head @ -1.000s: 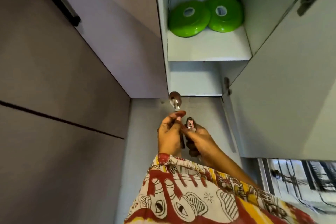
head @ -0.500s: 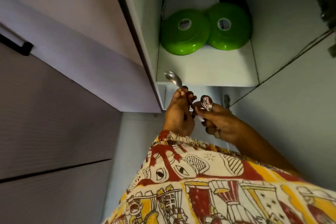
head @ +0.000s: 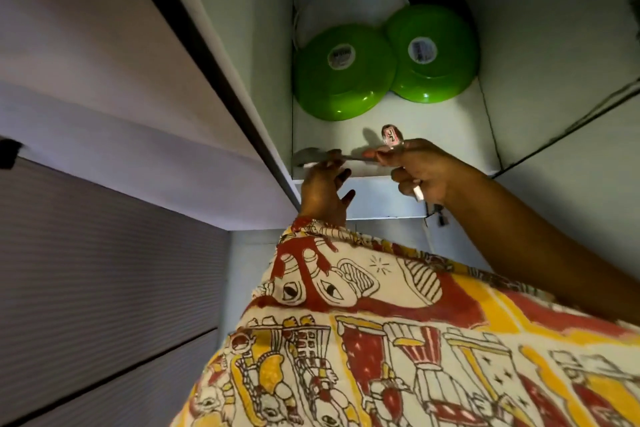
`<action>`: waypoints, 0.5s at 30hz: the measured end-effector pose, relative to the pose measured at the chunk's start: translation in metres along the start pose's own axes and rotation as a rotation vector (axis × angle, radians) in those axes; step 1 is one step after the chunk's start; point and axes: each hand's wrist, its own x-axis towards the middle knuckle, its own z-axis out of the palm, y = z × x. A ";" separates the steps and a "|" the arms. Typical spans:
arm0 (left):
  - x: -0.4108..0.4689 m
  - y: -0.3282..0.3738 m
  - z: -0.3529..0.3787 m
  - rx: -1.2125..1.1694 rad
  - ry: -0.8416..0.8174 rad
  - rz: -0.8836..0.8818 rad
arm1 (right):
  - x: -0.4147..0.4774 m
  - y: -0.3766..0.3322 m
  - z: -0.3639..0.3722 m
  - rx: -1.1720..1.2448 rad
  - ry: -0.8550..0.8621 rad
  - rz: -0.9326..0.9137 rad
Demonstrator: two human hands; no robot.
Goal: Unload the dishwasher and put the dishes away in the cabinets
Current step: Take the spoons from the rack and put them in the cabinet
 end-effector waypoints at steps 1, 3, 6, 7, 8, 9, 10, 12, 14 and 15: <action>0.004 0.004 0.001 0.007 0.013 0.001 | 0.005 -0.002 -0.001 -0.047 0.076 -0.027; 0.010 0.008 0.003 0.117 0.024 0.020 | 0.015 -0.004 -0.004 -0.074 0.230 -0.093; 0.018 0.005 0.003 0.410 0.136 0.198 | 0.029 -0.004 -0.008 -0.094 0.358 -0.171; 0.020 0.003 0.000 0.530 0.188 0.309 | 0.034 -0.002 -0.008 -0.132 0.394 -0.185; 0.022 0.000 -0.004 0.658 0.238 0.426 | 0.039 -0.002 -0.006 -0.172 0.425 -0.195; 0.024 -0.002 -0.009 0.795 0.282 0.537 | 0.046 0.000 -0.004 -0.203 0.443 -0.205; 0.025 -0.003 -0.013 0.928 0.306 0.632 | 0.051 0.001 -0.001 -0.230 0.447 -0.216; 0.026 -0.006 -0.018 1.182 0.259 0.697 | 0.062 0.003 0.005 -0.291 0.461 -0.238; 0.025 -0.010 -0.019 1.397 0.179 0.632 | 0.069 0.003 0.008 -0.348 0.494 -0.264; 0.026 -0.011 -0.019 1.481 0.155 0.599 | 0.071 0.003 0.009 -0.373 0.509 -0.281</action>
